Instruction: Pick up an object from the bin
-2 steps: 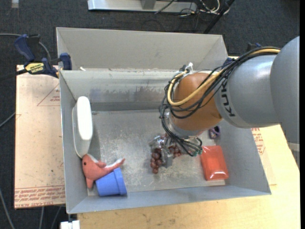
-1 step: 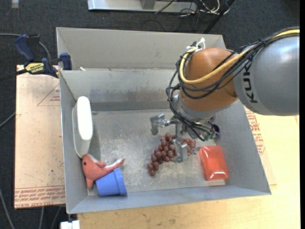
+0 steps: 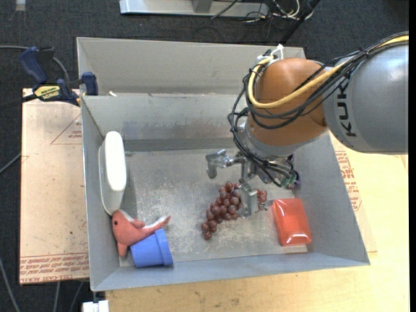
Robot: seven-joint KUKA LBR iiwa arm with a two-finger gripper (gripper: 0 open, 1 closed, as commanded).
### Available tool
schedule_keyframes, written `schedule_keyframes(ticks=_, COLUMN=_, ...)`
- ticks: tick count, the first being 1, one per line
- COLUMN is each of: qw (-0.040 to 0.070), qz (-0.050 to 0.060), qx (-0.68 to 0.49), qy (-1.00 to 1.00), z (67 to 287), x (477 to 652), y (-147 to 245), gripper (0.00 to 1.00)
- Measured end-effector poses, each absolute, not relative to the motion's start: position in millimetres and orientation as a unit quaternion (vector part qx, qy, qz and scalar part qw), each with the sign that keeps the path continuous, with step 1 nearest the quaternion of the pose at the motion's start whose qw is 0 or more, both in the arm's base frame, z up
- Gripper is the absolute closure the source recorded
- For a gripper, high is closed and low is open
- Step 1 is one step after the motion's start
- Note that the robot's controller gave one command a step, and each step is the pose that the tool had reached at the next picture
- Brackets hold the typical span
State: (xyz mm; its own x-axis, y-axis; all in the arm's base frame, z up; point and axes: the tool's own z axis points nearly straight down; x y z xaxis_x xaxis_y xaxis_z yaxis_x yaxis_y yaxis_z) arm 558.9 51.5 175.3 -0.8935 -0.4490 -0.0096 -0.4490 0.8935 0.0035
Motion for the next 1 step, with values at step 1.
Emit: schedule_keyframes(ticks=1, qw=0.006, qz=0.004, qx=-0.203, qy=0.979, z=159.2, x=536.1, y=42.3, gripper=0.00)
